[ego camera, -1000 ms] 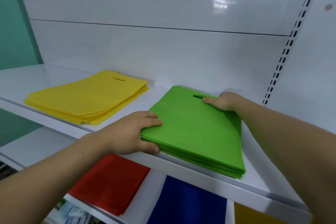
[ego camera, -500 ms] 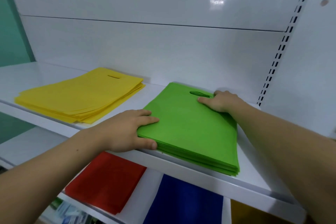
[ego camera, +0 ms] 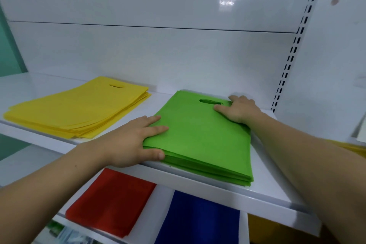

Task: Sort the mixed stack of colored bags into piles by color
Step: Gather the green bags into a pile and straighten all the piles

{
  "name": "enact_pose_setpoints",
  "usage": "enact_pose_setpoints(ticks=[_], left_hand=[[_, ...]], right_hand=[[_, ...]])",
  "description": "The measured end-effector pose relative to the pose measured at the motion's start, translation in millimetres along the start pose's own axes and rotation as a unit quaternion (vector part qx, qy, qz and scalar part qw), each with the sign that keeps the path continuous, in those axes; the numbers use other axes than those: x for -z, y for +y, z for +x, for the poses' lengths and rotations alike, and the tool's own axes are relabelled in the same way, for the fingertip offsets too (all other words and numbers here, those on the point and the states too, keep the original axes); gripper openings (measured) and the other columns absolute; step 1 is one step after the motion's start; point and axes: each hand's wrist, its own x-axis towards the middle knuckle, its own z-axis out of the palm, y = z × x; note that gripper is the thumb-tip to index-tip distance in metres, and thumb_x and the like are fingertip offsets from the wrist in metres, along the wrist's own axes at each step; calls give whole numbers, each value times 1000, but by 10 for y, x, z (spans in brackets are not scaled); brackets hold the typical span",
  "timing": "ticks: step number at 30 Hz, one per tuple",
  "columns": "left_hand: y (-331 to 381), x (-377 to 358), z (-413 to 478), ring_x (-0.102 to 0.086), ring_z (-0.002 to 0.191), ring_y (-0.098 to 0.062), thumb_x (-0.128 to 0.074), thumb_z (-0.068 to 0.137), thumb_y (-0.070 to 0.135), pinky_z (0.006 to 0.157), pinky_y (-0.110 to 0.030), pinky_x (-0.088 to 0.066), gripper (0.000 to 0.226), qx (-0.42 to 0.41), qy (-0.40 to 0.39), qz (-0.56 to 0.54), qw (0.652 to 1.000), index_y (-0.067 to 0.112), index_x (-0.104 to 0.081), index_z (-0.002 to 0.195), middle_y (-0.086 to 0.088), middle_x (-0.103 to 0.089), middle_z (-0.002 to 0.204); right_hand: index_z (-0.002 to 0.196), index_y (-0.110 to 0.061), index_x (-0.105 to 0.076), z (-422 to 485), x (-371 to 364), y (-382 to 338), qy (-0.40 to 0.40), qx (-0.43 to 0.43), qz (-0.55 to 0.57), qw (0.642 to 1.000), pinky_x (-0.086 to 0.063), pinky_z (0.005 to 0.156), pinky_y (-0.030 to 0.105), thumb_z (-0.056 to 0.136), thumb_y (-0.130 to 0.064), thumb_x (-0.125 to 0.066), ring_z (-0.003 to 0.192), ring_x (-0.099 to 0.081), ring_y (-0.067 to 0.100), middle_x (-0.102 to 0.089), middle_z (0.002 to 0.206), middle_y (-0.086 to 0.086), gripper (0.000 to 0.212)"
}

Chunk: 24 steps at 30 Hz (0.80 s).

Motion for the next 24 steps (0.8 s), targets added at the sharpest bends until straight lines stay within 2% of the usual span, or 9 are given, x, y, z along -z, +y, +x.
enact_pose_setpoints(ticks=[2, 6, 8, 11, 13, 18, 22, 24], left_hand=[[17, 8, 1, -5, 144, -8, -1, 28, 104, 111, -20, -4, 133, -1, -15, 11, 1000, 45, -17, 146, 14, -5, 158], [-3, 19, 5, 3, 145, -9, -2, 32, 104, 113, -23, -2, 130, -16, -18, 5, 1000, 43, -16, 146, 16, -4, 157], [1, -32, 3, 4, 145, -7, -1, 37, 103, 111, -20, 1, 125, -35, -9, 11, 999, 44, -15, 146, 14, -5, 158], [4, -81, -9, 0, 137, 5, 1, 37, 102, 107, -12, 3, 117, -44, 7, 12, 999, 50, -10, 141, 17, -9, 156], [18, -70, -12, 0, 135, 8, -1, 37, 103, 106, -10, 4, 115, -53, 12, 15, 998, 51, -9, 140, 19, -10, 155], [30, -84, 10, -12, 141, -3, -5, 38, 103, 107, -11, -2, 123, -59, 30, 12, 998, 44, -25, 144, 16, -17, 155], [30, 5, 2, -13, 135, 5, -6, 37, 104, 108, -14, -7, 122, -58, 14, -23, 998, 45, -24, 143, 17, -19, 154], [30, 98, 61, -18, 134, 4, -5, 39, 103, 107, -13, -9, 122, -52, 24, -68, 996, 41, -30, 142, 13, -26, 153]], right_hand=[[147, -28, -28, -7, 6, -20, -18, 4, 0, 1000, -34, 107, 48, 76, -84, -34, 133, -34, 38, -34, 149, 10, 90], [148, -29, -27, 4, 3, -38, -35, 10, -26, 999, -32, 109, 50, 77, -85, -31, 135, -32, 37, -31, 151, 10, 91], [150, -31, -21, -1, 8, -43, -48, 18, -27, 998, -31, 110, 50, 77, -84, -30, 137, -30, 37, -27, 153, 10, 91], [151, -30, -20, 23, 41, -41, -64, 26, -33, 997, -31, 111, 47, 77, -85, -32, 137, -32, 36, -27, 154, 11, 93], [151, -30, -20, 39, 67, -43, -70, 25, -31, 997, -30, 112, 47, 74, -87, -33, 138, -31, 37, -26, 154, 12, 96], [150, -31, -22, 43, 77, -78, -74, 26, -35, 996, -30, 111, 49, 69, -91, -33, 138, -30, 37, -25, 153, 12, 101], [150, -30, -22, 47, 102, -84, -76, 31, -33, 996, -29, 111, 50, 69, -91, -33, 138, -29, 36, -24, 155, 10, 101], [150, -32, -21, 27, 109, -92, -59, 32, -36, 997, -27, 111, 52, 69, -91, -31, 139, -28, 35, -24, 155, 8, 101]])
